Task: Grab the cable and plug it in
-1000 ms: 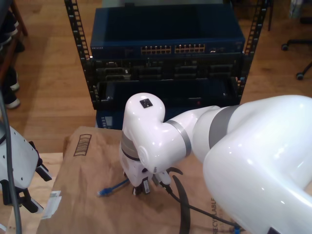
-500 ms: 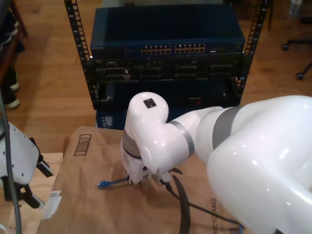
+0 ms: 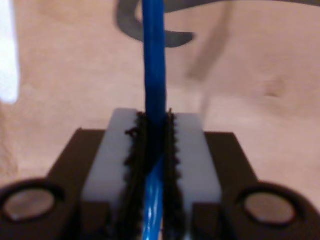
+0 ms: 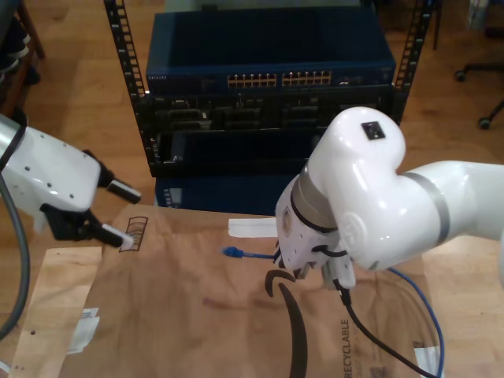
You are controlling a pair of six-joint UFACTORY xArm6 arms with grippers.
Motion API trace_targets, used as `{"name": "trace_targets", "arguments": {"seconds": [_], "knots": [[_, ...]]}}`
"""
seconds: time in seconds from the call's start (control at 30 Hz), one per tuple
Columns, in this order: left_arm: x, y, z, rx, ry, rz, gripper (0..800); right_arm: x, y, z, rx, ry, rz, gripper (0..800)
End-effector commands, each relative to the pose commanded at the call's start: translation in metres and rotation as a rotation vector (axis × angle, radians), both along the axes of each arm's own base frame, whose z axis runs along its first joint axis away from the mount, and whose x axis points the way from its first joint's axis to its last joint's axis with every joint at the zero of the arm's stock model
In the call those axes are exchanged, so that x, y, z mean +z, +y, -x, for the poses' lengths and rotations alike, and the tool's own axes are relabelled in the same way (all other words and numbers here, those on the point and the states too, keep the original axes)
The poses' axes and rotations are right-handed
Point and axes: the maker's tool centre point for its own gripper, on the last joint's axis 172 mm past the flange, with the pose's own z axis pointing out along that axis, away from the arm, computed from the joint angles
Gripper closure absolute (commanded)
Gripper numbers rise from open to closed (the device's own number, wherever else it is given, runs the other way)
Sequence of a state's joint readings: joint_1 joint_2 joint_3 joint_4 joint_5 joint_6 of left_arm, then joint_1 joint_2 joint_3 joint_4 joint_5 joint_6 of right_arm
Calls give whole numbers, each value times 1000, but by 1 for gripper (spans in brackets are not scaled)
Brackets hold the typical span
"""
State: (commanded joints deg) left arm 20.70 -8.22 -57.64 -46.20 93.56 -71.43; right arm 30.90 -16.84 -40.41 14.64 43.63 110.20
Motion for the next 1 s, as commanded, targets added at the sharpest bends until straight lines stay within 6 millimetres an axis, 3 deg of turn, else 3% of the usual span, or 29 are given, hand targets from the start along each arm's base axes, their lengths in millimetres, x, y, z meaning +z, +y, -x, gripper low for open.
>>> {"name": "trace_targets", "arguments": {"seconds": [0.17, 0.47, 0.63, 0.8, 1.0], "knots": [[18, -20, 3, -31, -30, 112, 2, 14, 12, 0, -44, 28, -69, 781], [26, -29, 17, -97, -44, 162, 2, 55, 40, 8, -85, 154, -240, 788], [48, -43, 20, -118, -63, 257, 3, 60, 41, 15, -85, 239, -304, 792], [47, -43, 21, -117, -60, 258, 3, 78, 35, 14, -94, 331, -441, 790], [48, -43, 22, -117, -51, 259, 5, 81, 40, 21, -66, 373, -440, 789]]}}
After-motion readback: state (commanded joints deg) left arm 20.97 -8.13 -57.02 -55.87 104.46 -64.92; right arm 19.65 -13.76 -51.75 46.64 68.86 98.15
